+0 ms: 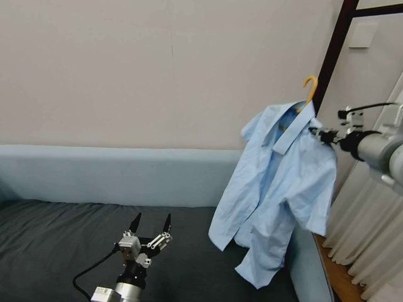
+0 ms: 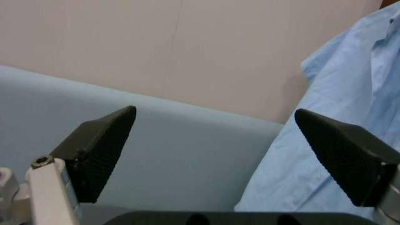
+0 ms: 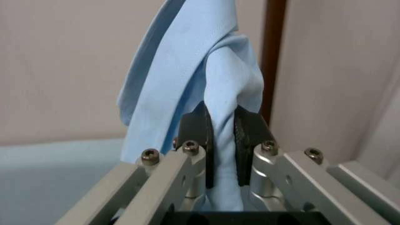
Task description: Pick up the clothes from the sofa and hang them on the clothes hanger.
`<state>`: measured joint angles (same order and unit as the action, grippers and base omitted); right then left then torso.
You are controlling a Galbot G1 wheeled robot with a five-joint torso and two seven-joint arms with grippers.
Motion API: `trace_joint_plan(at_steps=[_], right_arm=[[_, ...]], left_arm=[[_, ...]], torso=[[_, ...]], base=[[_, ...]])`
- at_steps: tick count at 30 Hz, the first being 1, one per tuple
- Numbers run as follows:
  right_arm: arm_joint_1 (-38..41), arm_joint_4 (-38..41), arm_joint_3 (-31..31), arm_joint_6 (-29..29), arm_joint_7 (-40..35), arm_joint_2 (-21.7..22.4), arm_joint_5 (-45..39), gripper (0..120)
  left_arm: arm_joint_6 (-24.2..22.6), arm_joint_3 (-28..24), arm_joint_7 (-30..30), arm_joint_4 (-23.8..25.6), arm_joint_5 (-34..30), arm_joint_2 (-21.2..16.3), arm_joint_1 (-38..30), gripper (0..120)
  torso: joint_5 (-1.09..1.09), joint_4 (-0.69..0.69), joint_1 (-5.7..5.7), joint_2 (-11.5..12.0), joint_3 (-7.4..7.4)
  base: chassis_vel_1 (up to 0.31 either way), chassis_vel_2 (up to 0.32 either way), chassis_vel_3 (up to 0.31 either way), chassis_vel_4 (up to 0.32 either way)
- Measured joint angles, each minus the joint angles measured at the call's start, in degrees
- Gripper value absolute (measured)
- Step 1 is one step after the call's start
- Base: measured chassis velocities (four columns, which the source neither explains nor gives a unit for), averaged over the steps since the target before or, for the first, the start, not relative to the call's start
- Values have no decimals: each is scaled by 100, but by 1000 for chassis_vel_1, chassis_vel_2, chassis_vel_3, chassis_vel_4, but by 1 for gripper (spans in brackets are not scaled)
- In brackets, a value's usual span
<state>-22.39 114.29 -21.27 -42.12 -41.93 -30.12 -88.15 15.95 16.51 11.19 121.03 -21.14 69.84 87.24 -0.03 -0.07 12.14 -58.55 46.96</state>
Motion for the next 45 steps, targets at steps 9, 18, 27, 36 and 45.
trace_joint_plan(at_steps=[9, 18, 27, 36, 45], right_arm=[[147, -293, 230, -8, -304, 279, 1004, 7], [877, -1425, 1206, -9, 419, 133, 2674, 7], [1800, -2774, 1889, 21, 1291, -572, 4113, 7], [3175, -3840, 2877, 312, 1829, -998, 5375, 7], [3909, -4152, 3504, 358, 1999, -1196, 5652, 7]], left_arm=[[54, 44, 190, 13, 386, 163, 219, 100], [28, 67, 208, 81, 400, 140, 306, 100], [-14, 60, 230, 76, 371, 126, 300, 100], [-56, 92, 249, 88, 365, 131, 333, 100], [-26, 75, 269, 104, 308, 111, 351, 100]], torso=[[1, 0, 0, 0, 0], [1, -1, 0, 0, 0], [2, 0, 0, 0, 1], [-1, -1, 0, 0, 1], [0, 1, 1, 0, 1]], base=[[0, 0, 0, 0], [0, 0, 0, 0], [0, 0, 0, 0], [0, 0, 0, 0], [0, 0, 0, 0]])
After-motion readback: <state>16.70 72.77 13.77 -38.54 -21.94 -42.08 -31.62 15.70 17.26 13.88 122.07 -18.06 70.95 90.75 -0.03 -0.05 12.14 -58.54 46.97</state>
